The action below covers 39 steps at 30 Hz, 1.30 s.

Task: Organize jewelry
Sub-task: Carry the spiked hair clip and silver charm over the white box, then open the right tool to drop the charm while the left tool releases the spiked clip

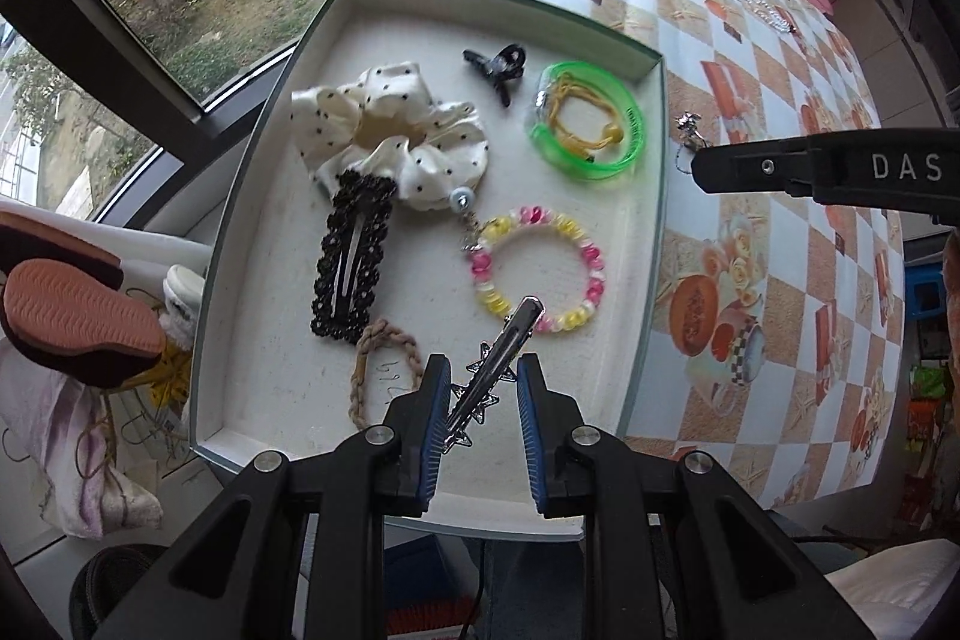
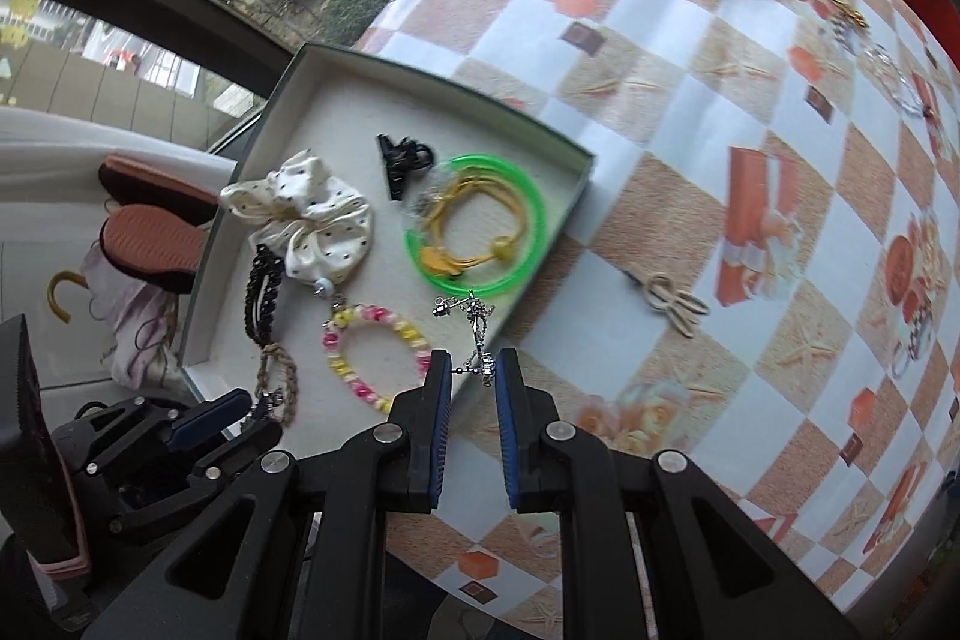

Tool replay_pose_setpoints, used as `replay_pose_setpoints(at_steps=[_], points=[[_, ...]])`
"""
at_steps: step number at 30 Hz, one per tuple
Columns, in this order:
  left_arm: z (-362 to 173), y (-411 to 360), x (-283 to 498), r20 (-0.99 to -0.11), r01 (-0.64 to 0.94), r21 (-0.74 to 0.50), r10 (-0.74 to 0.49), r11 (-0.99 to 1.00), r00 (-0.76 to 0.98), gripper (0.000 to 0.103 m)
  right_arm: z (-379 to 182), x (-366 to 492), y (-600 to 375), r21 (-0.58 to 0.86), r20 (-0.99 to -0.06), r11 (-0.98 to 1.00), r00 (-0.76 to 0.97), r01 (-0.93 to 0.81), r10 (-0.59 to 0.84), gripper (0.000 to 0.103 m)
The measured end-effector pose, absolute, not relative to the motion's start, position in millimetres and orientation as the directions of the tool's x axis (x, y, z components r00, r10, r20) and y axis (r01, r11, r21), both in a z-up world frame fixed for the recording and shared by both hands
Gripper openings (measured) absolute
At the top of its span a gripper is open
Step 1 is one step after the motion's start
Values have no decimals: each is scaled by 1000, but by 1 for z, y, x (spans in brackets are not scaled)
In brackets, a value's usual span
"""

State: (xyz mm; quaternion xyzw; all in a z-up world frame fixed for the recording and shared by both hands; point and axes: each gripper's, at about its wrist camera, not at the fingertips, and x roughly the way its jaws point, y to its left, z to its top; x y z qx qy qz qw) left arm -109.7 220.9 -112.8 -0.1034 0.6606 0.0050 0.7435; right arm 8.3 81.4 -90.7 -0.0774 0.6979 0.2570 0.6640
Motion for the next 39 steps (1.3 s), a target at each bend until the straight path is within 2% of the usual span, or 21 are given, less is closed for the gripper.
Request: replay_pose_setpoints(at_steps=[22, 39], points=[[-157, 224, -113, -994, -180, -99, -91, 979, 53, 26, -141, 11, 106, 273, -956, 871, -218, -408, 197, 16], [-156, 203, -114, -996, -137, -79, -71, 988, 60, 26, -157, 9, 117, 258, -955, 873, -243, -415, 167, 17]])
